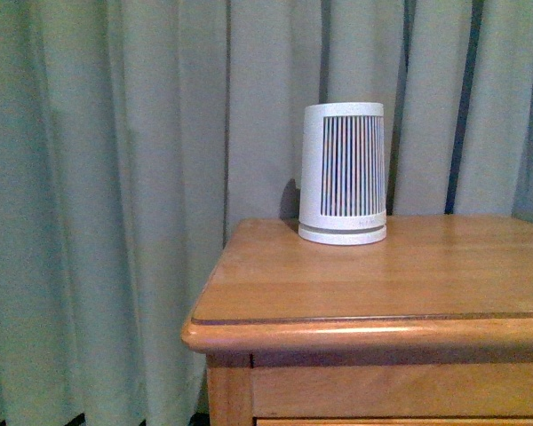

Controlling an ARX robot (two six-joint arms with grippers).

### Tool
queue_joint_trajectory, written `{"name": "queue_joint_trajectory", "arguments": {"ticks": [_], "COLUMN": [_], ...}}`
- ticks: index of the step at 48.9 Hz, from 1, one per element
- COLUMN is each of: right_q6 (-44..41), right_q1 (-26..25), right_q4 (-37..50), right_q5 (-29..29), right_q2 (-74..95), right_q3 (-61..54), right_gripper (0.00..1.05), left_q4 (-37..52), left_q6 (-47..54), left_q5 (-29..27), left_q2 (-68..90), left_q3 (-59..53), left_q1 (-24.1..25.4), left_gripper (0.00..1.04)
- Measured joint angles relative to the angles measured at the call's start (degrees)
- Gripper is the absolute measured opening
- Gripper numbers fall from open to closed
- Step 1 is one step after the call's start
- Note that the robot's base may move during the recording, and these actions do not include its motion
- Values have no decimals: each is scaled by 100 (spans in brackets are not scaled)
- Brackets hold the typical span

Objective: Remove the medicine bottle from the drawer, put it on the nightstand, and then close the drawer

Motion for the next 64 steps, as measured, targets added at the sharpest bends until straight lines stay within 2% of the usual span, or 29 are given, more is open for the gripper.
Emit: {"name": "queue_joint_trajectory", "arguments": {"ticks": [11, 14, 19, 20, 42, 45, 53, 57, 62, 64], "right_q6": [7, 4, 7, 0, 11, 11, 11, 11, 11, 11], "right_q1": [-35, -35, -35, -35, -42, -42, -44, -44, -44, -44], "right_q4": [15, 35, 42, 46, 66, 66, 66, 66, 66, 66], "right_q5": [-111, -111, -111, -114, -116, -116, -116, -114, -114, -116], "right_q2": [-105, -136, -188, -201, -422, -422, -424, -424, -424, -424], "right_q3": [-142, -175, -256, -269, -452, -452, -452, -452, -452, -452], "right_gripper": [39, 28, 4, 2, 3, 9, 33, 47, 71, 76], "left_q4": [0, 0, 0, 0, 0, 0, 0, 0, 0, 0], "left_q6": [0, -2, -2, -2, -2, 0, -2, -2, -2, 0], "left_q5": [0, 0, 0, 0, 0, 0, 0, 0, 0, 0], "left_q2": [0, 0, 0, 0, 0, 0, 0, 0, 0, 0], "left_q3": [0, 0, 0, 0, 0, 0, 0, 0, 0, 0], "left_q1": [0, 0, 0, 0, 0, 0, 0, 0, 0, 0], "left_gripper": [98, 98, 98, 98, 98, 98, 98, 98, 98, 98]}}
